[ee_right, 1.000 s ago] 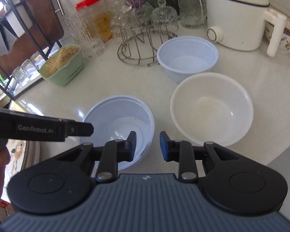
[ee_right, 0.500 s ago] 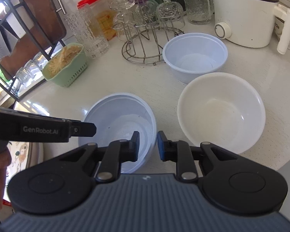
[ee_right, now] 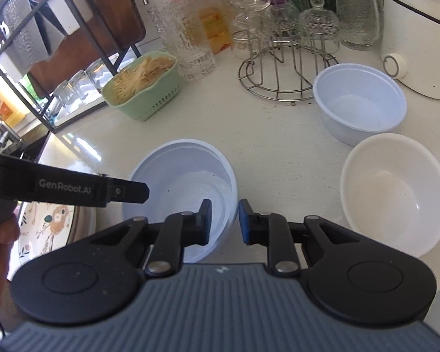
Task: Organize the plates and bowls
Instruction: 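Close both grippers on the rim of the translucent bowl, then lift the translucent bowl with both grippers and carry it over the white bowl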
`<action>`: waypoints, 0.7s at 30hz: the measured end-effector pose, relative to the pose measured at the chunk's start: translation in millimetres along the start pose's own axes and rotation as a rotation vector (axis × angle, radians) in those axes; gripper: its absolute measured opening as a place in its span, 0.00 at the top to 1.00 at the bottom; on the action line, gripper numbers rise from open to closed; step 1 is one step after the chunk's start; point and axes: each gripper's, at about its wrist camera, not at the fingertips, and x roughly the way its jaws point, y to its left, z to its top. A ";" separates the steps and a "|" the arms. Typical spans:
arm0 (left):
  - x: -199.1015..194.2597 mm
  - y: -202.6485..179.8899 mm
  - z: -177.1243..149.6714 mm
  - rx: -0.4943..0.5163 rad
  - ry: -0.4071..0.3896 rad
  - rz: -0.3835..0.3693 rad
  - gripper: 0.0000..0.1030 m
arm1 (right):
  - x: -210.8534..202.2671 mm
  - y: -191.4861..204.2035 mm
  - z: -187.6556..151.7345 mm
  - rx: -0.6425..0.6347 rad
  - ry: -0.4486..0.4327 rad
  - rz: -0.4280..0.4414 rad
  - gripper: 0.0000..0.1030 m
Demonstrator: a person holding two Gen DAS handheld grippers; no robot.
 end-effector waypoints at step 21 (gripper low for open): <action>-6.9 17.8 4.0 -0.007 -0.008 0.049 0.65 | 10.6 18.8 3.4 0.023 -0.022 -0.035 0.76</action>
